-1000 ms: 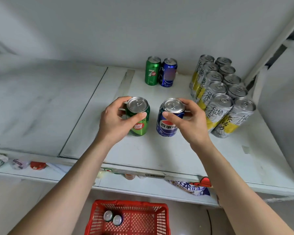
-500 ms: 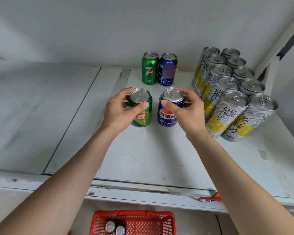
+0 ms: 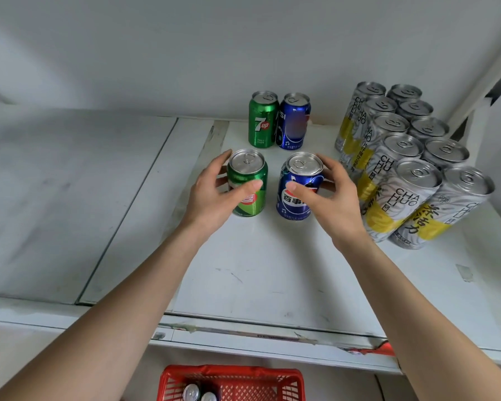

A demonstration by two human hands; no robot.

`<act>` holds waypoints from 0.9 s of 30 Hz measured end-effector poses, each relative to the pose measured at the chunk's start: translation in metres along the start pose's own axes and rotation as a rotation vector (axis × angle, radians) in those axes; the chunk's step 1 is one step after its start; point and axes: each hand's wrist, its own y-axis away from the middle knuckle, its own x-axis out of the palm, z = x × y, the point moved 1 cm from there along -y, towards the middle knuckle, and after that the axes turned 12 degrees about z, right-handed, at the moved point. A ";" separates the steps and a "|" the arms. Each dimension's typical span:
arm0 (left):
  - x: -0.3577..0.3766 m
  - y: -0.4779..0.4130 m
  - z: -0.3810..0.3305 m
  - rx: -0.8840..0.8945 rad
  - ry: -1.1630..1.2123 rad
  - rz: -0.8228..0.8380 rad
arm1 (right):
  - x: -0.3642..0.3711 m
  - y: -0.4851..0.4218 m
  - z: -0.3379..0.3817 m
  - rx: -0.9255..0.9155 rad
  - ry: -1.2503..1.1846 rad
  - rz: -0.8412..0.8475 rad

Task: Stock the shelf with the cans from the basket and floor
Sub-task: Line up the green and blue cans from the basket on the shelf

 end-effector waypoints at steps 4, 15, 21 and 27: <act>0.001 0.013 0.017 -0.030 0.000 0.045 | -0.005 0.013 -0.017 0.040 0.041 0.049; 0.013 -0.010 0.023 0.087 0.076 0.048 | -0.002 -0.008 -0.030 0.014 0.011 -0.002; 0.015 -0.041 0.025 0.103 0.005 0.039 | 0.000 -0.027 -0.031 -0.007 0.039 -0.021; 0.016 -0.068 0.029 0.089 -0.052 0.020 | 0.000 -0.046 -0.032 -0.011 0.046 -0.038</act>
